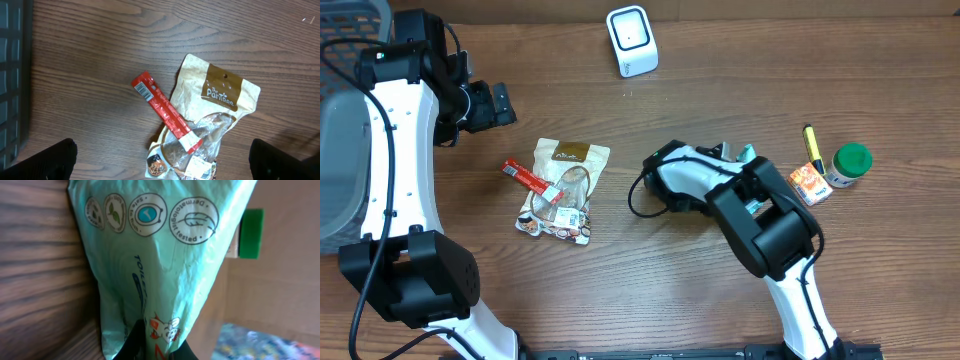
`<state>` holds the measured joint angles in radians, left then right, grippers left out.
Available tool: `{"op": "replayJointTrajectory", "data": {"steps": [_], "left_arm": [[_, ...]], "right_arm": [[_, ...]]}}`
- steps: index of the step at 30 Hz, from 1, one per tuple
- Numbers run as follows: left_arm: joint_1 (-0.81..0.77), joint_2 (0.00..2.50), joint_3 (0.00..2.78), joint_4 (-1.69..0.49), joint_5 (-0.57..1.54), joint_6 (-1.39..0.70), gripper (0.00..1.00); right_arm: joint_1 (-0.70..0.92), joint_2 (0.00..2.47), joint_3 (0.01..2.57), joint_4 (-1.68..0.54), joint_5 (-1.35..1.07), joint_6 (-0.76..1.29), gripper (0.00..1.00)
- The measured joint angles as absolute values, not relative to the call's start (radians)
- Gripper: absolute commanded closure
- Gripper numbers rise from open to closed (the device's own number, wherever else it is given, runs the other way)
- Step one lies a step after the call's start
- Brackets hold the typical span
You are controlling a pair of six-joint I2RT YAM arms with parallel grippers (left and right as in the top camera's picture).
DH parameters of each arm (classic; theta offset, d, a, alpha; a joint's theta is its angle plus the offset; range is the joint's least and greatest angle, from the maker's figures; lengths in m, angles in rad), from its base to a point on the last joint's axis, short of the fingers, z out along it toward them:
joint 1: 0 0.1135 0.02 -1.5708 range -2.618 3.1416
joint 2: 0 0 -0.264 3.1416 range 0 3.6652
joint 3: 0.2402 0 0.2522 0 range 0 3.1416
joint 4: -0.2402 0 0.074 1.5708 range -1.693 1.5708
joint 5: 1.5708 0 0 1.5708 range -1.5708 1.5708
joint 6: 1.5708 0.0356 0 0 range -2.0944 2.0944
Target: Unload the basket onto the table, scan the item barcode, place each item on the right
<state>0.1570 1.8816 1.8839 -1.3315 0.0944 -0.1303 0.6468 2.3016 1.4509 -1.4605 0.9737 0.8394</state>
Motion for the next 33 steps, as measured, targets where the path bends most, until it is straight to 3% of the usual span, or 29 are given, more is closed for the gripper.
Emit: {"op": "replayJointTrajectory", "data": {"steps": [10,13,17,19,22,28,33], "left_arm": [[0.157,1.882,1.884,-1.332,0.094,-0.13,0.0],[0.157,1.882,1.884,-1.332,0.094,-0.13,0.0],[0.157,1.882,1.884,-1.331,0.094,-0.13,0.0],[0.157,1.882,1.884,-1.332,0.094,-0.13,0.0],[0.157,1.882,1.884,-1.331,0.094,-0.13,0.0],[0.157,1.882,1.884,-1.332,0.094,-0.13,0.0],[0.157,1.882,1.884,-1.332,0.094,-0.13,0.01]], "right_arm": [[0.778,2.318,1.451,-1.462,1.001,0.853,0.94],[0.812,2.318,1.451,-1.441,0.997,0.855,0.78],[0.841,2.318,1.451,-1.417,0.984,0.854,0.67],[0.86,2.318,1.451,-1.409,0.973,0.844,0.55],[0.894,2.32,1.451,-1.404,0.958,0.832,0.48],[0.945,2.32,1.451,-1.415,0.955,0.823,0.47],[0.963,2.32,1.484,-1.418,0.903,0.815,0.66]]}}
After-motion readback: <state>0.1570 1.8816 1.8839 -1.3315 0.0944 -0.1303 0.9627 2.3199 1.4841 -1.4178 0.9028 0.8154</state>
